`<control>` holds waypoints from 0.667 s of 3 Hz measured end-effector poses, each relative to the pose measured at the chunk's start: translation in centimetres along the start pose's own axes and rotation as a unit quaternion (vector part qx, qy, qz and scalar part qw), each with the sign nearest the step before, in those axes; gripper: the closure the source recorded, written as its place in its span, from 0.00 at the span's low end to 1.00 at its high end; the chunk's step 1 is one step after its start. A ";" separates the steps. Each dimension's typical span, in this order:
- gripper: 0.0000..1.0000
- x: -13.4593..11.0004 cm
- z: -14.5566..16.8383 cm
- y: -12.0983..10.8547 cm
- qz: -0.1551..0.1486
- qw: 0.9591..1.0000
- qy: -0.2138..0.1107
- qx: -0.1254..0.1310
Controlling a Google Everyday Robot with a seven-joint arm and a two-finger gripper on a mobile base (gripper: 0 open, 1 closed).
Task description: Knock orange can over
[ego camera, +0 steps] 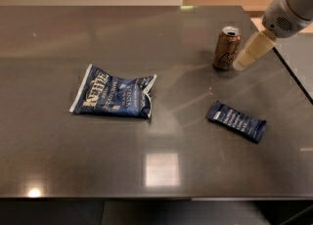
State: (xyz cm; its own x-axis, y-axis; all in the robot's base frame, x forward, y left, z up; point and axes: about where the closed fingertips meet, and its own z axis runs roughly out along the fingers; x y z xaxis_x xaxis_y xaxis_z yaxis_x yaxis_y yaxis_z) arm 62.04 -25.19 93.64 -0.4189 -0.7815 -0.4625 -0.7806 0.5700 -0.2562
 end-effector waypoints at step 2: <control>0.00 -0.6 3.3 -3.6 0.032 0.999 -0.034 -0.013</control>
Offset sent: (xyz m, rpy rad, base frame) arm 0.0691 -0.0103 -0.0176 0.1465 -0.0041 -0.0282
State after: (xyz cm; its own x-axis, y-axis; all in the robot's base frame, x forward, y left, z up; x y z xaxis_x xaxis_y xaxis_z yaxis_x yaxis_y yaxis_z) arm 66.64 -25.91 91.99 -0.4358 -0.7247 -0.5338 -0.7661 0.6099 -0.2026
